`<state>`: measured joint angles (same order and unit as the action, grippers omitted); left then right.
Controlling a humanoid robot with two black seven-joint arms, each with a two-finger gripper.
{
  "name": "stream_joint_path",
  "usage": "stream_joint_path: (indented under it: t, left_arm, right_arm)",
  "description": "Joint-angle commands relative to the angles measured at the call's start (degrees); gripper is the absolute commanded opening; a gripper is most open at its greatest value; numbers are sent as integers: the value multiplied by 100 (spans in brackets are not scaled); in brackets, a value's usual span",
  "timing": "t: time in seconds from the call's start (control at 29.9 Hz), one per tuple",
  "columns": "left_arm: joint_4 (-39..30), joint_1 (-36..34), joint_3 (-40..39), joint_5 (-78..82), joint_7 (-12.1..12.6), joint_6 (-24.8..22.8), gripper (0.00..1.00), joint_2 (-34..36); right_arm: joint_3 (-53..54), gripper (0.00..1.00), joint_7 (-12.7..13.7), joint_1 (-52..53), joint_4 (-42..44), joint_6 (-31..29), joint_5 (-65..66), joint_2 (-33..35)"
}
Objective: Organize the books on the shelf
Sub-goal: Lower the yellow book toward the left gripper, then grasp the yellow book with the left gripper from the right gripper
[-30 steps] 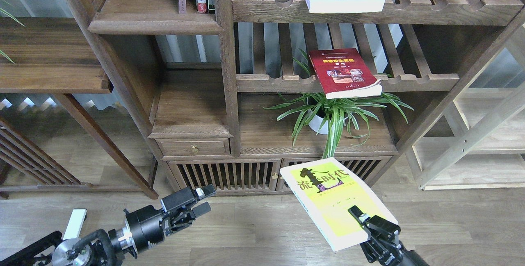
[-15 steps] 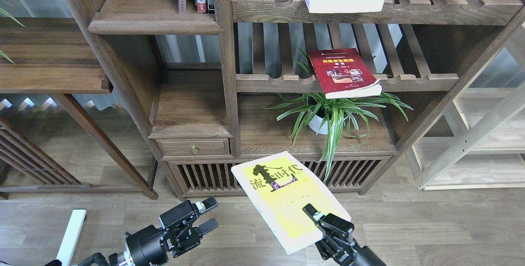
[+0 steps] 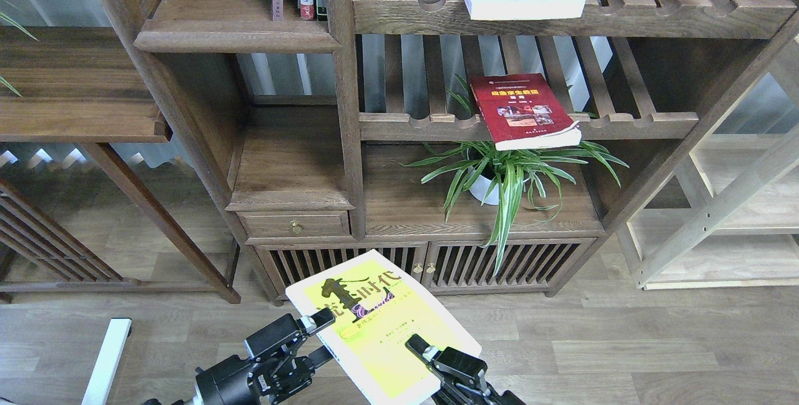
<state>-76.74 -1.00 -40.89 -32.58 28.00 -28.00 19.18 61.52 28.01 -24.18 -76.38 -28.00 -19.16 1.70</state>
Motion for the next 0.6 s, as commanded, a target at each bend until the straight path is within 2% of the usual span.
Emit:
stream_joint_path:
  t: [0.0, 0.17, 0.57]
  left_arm:
    - [107, 82, -77, -11, 0, 0, 95, -283]
    - [133, 293, -261, -11, 0, 0, 89, -353]
    - [54, 293, -341, -275, 0, 0, 78, -529]
  right_arm:
    - [-18, 15, -1, 212, 0, 0, 8, -117]
    - [-18, 16, -1, 283, 18, 0, 0, -170]
    - [-176, 16, -1, 318, 132, 0, 114, -170]
